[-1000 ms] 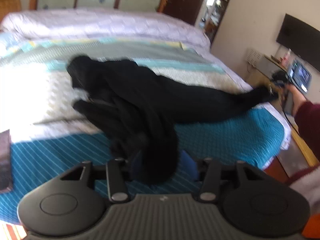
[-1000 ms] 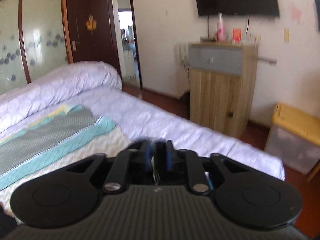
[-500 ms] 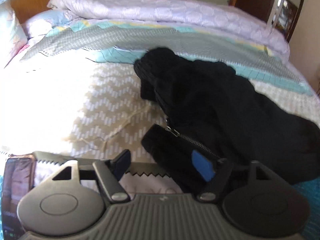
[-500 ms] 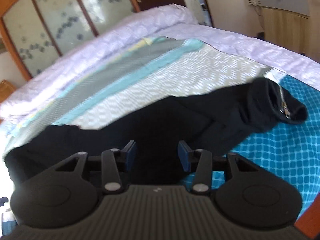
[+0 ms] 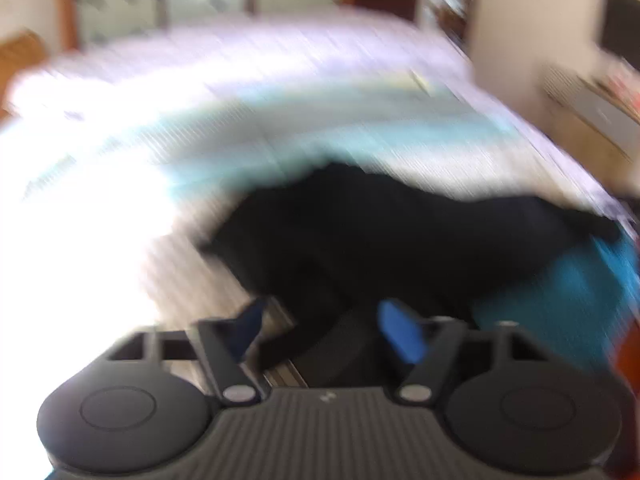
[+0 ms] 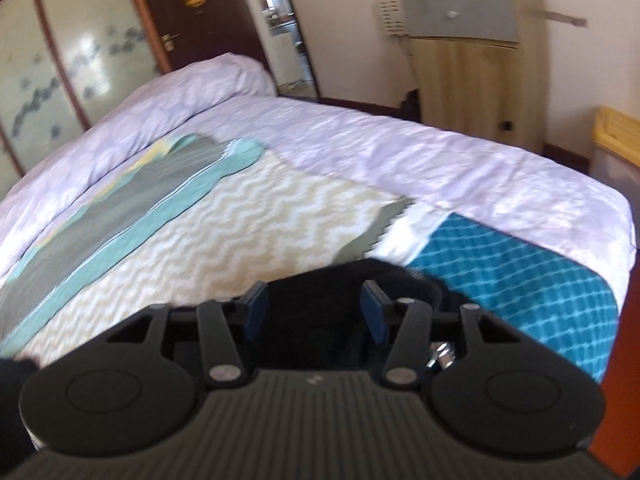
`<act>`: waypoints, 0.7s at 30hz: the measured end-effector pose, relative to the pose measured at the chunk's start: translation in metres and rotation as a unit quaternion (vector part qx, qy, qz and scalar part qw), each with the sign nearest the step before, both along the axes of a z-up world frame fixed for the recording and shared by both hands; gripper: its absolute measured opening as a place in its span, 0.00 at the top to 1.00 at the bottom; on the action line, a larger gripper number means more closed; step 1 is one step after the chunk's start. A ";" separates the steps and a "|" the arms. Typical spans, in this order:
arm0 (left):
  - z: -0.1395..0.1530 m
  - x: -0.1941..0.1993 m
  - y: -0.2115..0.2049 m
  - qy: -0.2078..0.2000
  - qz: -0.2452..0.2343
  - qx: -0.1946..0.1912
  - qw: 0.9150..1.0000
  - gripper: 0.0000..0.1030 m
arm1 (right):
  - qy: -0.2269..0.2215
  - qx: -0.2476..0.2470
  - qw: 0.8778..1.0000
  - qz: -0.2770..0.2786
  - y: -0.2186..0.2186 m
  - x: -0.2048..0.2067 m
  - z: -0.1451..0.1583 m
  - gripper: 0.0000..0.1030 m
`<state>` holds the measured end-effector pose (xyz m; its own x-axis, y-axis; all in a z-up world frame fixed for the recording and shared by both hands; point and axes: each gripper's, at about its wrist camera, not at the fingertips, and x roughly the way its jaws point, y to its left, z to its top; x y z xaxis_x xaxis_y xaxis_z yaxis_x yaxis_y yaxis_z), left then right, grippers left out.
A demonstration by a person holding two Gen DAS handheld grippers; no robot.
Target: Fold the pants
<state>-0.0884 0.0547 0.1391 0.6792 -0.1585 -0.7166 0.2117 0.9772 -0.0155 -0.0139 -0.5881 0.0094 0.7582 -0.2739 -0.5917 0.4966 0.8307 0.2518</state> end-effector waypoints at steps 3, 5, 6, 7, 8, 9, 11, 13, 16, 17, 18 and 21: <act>0.015 0.069 -0.001 -0.053 0.041 0.035 0.997 0.04 | -0.004 0.004 1.000 0.001 -0.011 -0.002 -0.004 0.43; 0.001 0.121 -0.021 -0.054 0.034 0.090 0.994 0.02 | 0.004 -0.007 1.000 0.013 -0.011 0.002 -0.007 0.31; -0.011 0.145 -0.033 -0.041 0.025 0.117 0.992 0.03 | 0.012 -0.015 1.000 0.023 -0.010 0.004 -0.010 0.29; -0.026 0.168 -0.046 -0.024 0.018 0.140 0.990 0.03 | 0.023 -0.026 0.999 0.035 -0.007 0.007 -0.012 0.27; -0.043 0.186 -0.060 -0.009 0.005 0.158 0.987 0.03 | 0.034 -0.040 0.997 0.049 -0.004 0.010 -0.014 0.25; -0.058 0.198 -0.073 0.000 -0.011 0.177 0.984 0.03 | 0.041 -0.058 0.995 0.069 0.003 0.011 -0.015 0.23; -0.093 0.213 -0.097 0.014 -0.029 0.224 0.974 0.12 | 0.046 -0.113 0.985 0.124 0.024 0.011 -0.015 0.15; -0.129 0.222 -0.110 0.051 -0.034 0.256 0.965 0.58 | 0.058 -0.183 0.968 0.161 0.044 0.012 -0.020 0.15; -0.144 0.222 -0.105 0.063 -0.011 0.249 0.966 0.84 | 0.115 -0.262 0.943 0.172 0.055 0.028 -0.037 0.48; -0.140 0.215 -0.100 0.052 -0.010 0.242 0.969 0.86 | 0.140 -0.271 0.934 0.186 0.053 0.035 -0.043 0.87; -0.132 0.208 -0.092 0.045 0.000 0.230 0.972 0.86 | 0.155 -0.275 0.928 0.199 0.052 0.041 -0.047 0.87; -0.093 0.185 -0.049 0.021 0.069 0.152 0.986 0.86 | 0.120 -0.302 0.926 0.194 0.056 0.048 -0.034 0.87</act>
